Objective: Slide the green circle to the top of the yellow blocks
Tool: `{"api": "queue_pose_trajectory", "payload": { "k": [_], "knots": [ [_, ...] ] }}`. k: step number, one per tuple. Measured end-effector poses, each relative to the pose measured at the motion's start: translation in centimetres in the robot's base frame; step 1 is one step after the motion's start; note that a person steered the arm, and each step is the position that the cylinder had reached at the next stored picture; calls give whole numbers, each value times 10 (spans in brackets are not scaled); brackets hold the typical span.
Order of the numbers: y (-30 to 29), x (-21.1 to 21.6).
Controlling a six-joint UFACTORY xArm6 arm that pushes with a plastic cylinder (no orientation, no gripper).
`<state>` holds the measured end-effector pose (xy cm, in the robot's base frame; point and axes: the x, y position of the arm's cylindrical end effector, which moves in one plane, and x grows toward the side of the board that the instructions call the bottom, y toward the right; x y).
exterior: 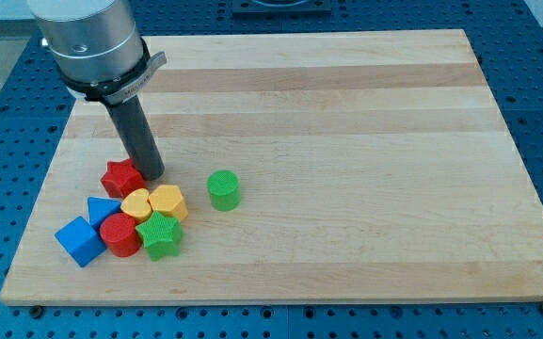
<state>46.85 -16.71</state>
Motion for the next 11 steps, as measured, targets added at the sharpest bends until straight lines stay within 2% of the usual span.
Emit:
{"api": "queue_pose_trajectory", "payload": {
  "k": [2,3,6,7,8,11],
  "knots": [
    [0,7],
    [12,-13],
    [150,-12],
    [157,21],
    [142,40],
    [76,40]
  ]
}}
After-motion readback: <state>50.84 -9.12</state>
